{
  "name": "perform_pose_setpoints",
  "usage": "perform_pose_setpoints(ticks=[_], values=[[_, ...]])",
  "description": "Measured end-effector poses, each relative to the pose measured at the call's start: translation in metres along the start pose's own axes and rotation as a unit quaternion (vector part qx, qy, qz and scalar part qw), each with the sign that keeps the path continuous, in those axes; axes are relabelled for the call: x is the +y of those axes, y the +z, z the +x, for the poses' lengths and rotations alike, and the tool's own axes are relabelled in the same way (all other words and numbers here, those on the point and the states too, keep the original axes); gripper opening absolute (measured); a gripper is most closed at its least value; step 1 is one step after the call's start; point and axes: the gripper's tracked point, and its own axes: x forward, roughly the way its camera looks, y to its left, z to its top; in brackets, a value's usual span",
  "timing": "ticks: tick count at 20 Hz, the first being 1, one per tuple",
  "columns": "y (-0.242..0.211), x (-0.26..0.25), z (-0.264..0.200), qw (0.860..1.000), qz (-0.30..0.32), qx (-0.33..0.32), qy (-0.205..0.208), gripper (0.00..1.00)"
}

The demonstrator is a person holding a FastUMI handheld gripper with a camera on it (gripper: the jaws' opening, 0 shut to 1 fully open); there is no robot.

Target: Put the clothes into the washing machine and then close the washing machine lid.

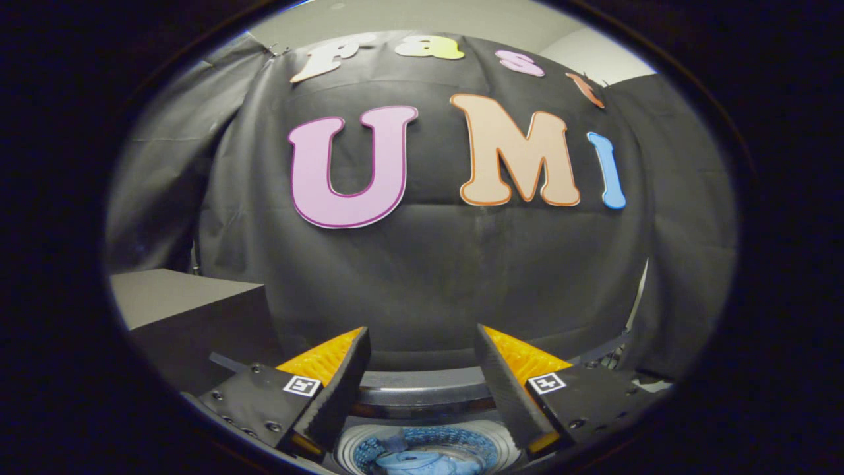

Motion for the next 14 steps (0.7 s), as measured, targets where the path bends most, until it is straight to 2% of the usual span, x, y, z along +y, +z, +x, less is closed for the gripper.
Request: perform_pose_setpoints(ticks=[6,8,12,14], values=[[-0.015,0.006,-0.014,1.0,0.017,0.024,0.006,0.98],[-0.018,0.005,-0.016,1.0,0.005,0.027,0.009,0.98],[-0.019,0.017,-0.025,0.998,0.02,0.039,0.041,0.98],[-0.02,0.018,-0.033,0.998,0.027,0.046,0.04,0.98]])
